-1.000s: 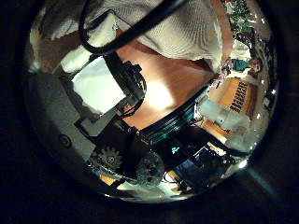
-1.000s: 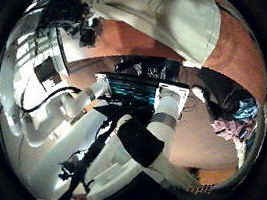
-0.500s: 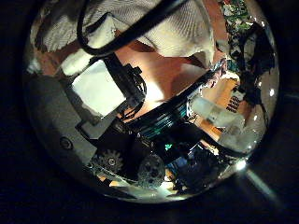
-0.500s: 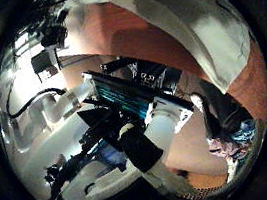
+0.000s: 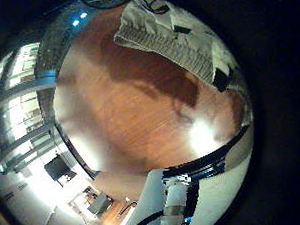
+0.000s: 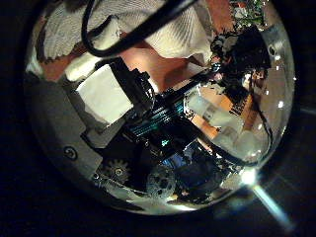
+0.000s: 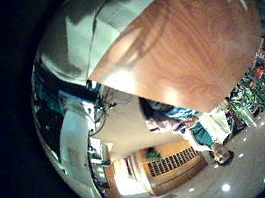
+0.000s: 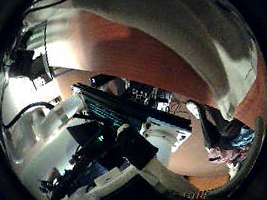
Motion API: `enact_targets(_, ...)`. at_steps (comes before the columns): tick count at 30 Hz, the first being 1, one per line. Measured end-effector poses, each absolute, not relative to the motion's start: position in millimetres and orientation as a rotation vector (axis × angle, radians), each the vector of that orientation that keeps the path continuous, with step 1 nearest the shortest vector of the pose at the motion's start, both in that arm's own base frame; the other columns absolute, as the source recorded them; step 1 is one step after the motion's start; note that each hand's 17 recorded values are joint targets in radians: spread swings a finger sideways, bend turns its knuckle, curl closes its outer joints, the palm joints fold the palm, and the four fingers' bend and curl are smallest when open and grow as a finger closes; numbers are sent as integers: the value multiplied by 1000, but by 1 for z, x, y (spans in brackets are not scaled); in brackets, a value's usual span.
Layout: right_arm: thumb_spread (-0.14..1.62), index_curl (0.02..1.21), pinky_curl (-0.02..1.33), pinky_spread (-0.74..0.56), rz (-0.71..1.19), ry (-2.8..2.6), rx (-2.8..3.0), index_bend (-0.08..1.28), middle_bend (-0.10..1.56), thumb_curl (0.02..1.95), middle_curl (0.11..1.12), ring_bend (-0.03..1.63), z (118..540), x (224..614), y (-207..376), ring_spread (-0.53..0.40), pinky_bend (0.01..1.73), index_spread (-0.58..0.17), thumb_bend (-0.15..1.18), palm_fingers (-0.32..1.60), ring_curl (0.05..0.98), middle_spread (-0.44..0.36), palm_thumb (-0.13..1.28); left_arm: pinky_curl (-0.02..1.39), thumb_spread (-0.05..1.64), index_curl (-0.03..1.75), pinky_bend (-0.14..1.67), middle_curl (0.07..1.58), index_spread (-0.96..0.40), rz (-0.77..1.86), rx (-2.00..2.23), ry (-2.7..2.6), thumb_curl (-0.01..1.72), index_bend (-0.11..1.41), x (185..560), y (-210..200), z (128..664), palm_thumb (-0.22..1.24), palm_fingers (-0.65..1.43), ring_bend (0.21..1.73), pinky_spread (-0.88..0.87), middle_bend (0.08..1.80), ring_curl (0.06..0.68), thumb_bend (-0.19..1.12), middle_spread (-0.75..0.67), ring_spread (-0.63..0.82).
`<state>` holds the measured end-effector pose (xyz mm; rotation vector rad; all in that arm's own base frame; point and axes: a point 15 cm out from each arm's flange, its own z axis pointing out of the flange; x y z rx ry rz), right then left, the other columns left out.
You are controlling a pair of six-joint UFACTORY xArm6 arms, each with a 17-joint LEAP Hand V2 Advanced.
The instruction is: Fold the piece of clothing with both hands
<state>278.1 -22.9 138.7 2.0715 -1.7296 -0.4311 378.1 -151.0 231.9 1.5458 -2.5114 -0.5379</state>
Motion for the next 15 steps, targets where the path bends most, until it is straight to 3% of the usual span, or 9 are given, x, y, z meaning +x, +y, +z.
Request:
enact_targets(4, 1090, 302, 210, 203, -416, -1749, 2066, 175, 396, 305, 433, 737, 135, 282, -22, -82, 507, -235, 13, 479, 288, -77, 484, 381, 1119, 1021, 433, 799, -630, -541, 1537, -2501, 514, 540, 379, -149, 235, 700, 850, 943, -555, 978, 485, -14, -521, -538)
enact_targets(6, 1114, 288, 221, 65, -388, -1780, 2063, 153, 414, 321, 442, 848, 134, 288, -22, -151, 644, -265, 37, 733, 307, -112, 554, 385, 1120, 1026, 432, 801, -632, -546, 1535, -2493, 516, 538, 379, -145, 235, 701, 849, 943, -556, 979, 487, -15, -522, -539)
enact_targets(7, 1138, 292, 257, -90, -371, -1796, 2065, 166, 446, 334, 465, 943, 135, 292, -22, -200, 812, -306, 56, 987, 334, -147, 615, 386, 1120, 1030, 422, 804, -635, -547, 1534, -2490, 517, 540, 379, -143, 236, 701, 842, 941, -554, 982, 488, -15, -522, -539)
enact_targets(10, 1168, 389, 348, -225, -287, -1857, 2099, 327, 617, 353, 563, 1027, 141, 310, -21, -234, 954, -367, 73, 1278, 414, -187, 699, 390, 1122, 1039, 408, 807, -640, -545, 1530, -2481, 518, 544, 379, -137, 236, 703, 837, 938, -541, 988, 492, -15, -525, -540)
enact_targets(15, 1236, 562, 461, -238, -161, -1930, 2160, 660, 893, 390, 698, 1154, 168, 328, -21, -239, 1153, -400, 111, 1283, 501, -221, 829, 400, 1124, 1052, 397, 813, -646, -518, 1529, -2465, 520, 542, 378, -128, 239, 703, 815, 933, -530, 988, 497, -16, -523, -532)
